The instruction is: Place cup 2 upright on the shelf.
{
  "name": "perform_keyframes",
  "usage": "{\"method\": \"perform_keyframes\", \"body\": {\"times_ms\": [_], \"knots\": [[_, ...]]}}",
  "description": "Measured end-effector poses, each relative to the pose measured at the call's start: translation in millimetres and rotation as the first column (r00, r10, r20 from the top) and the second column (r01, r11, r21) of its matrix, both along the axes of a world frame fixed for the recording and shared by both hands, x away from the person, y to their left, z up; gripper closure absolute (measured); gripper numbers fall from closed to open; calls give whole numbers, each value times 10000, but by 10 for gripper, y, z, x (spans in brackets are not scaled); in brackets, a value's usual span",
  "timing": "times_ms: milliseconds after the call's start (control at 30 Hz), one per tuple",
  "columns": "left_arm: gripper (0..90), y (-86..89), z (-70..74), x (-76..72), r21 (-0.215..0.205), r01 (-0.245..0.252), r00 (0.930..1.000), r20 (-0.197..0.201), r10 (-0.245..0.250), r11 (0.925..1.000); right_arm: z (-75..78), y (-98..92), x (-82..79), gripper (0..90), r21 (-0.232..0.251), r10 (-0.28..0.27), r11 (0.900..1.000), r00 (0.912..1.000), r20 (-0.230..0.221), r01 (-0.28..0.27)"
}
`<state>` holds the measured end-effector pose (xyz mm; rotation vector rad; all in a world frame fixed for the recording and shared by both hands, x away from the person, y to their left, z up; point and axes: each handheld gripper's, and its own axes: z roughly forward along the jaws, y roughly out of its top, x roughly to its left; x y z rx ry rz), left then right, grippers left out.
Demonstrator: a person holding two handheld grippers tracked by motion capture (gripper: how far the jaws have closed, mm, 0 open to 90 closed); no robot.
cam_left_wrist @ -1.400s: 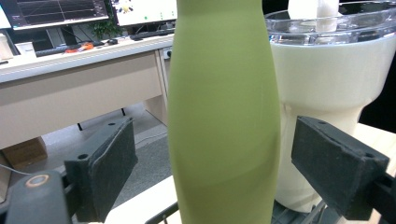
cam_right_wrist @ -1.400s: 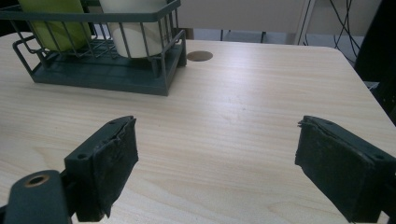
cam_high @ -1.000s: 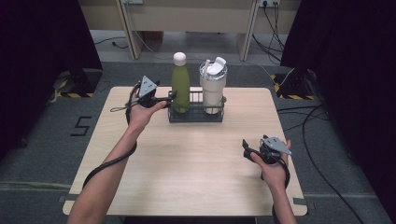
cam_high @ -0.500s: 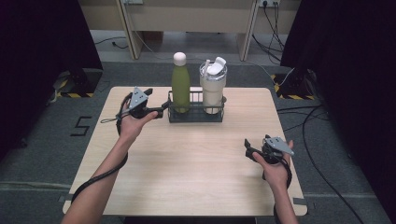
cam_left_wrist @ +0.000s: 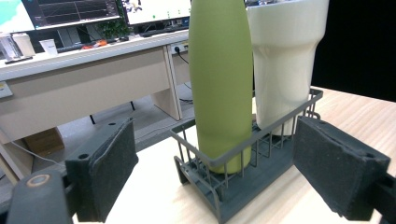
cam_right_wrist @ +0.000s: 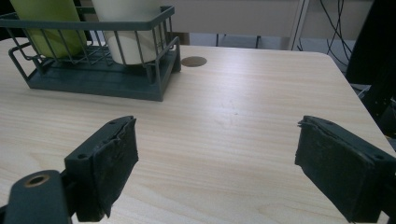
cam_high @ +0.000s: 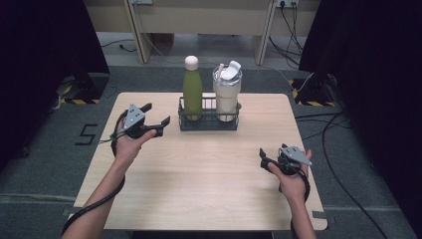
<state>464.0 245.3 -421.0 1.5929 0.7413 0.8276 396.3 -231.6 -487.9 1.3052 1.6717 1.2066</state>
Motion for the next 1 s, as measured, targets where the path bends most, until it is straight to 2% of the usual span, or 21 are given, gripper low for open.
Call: {"method": "perform_keyframes", "body": {"times_ms": [433,1000], "knots": [[133,206,-117,-274,-313,-226,9994,-272,217,9993,-26,-1,-5,128,29,-71,10000,9999,-125,72],[134,435,-262,-569,-279,-531,9982,-278,523,9982,-37,-17,-16,129,12,-131,9999,9998,-149,131]]}}
